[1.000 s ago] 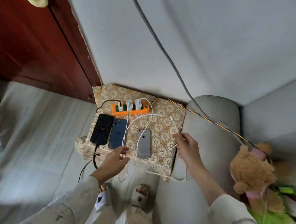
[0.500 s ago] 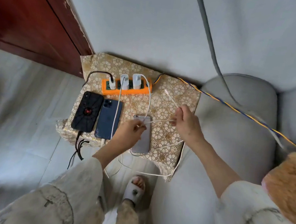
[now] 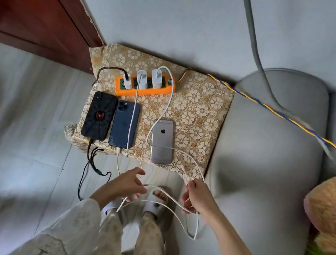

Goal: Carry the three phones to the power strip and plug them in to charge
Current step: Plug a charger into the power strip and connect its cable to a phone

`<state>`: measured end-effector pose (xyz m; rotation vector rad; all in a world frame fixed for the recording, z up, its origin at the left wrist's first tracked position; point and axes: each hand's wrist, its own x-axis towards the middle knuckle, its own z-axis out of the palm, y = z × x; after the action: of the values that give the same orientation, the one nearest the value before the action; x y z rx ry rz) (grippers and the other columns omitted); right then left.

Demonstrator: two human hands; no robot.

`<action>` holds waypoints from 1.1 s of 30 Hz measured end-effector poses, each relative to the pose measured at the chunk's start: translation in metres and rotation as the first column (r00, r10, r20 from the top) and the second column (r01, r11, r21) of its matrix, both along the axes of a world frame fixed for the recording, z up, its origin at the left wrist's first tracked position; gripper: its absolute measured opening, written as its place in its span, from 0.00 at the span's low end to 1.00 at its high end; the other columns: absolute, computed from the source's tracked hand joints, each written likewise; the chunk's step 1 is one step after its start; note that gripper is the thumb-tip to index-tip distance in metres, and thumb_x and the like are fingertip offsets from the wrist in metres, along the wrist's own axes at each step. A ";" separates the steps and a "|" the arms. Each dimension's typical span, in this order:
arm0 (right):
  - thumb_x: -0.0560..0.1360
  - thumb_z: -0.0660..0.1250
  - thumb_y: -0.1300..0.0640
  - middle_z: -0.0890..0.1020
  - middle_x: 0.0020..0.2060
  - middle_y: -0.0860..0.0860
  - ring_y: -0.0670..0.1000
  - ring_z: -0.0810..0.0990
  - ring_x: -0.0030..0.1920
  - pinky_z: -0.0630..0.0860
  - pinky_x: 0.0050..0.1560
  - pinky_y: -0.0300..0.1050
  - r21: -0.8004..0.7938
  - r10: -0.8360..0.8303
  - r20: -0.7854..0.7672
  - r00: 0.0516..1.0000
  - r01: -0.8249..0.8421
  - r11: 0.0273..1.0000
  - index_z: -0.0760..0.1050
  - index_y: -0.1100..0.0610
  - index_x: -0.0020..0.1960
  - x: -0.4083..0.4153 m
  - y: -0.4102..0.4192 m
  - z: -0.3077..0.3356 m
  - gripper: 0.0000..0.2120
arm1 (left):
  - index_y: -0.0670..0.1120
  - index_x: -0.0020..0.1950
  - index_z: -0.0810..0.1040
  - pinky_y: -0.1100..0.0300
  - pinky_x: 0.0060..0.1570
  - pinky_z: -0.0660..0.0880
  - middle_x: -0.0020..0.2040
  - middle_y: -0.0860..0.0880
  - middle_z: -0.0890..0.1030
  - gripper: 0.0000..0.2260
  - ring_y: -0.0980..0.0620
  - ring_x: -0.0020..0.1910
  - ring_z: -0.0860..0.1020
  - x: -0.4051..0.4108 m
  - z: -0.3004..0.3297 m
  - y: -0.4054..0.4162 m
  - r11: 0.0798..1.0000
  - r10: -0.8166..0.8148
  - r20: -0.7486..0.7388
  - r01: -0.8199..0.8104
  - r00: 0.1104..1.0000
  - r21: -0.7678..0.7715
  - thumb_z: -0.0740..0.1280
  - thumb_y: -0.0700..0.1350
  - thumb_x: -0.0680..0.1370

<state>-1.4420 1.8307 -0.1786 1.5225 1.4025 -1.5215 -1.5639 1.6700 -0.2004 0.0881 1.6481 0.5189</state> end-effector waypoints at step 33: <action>0.79 0.52 0.62 0.72 0.27 0.54 0.46 0.69 0.24 0.67 0.24 0.34 0.095 -0.229 -0.371 0.900 0.282 0.955 0.71 0.58 0.43 -0.010 -0.027 -0.034 0.10 | 0.44 0.61 0.65 0.45 0.42 0.71 0.57 0.38 0.76 0.14 0.37 0.51 0.75 -0.038 -0.006 -0.017 0.991 0.042 -0.843 -0.128 0.536 -0.033 0.51 0.49 0.81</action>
<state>-1.4522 1.8037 -0.2123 1.6292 1.5925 -1.9746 -1.6020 1.6526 -0.2069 0.2191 2.6606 0.5001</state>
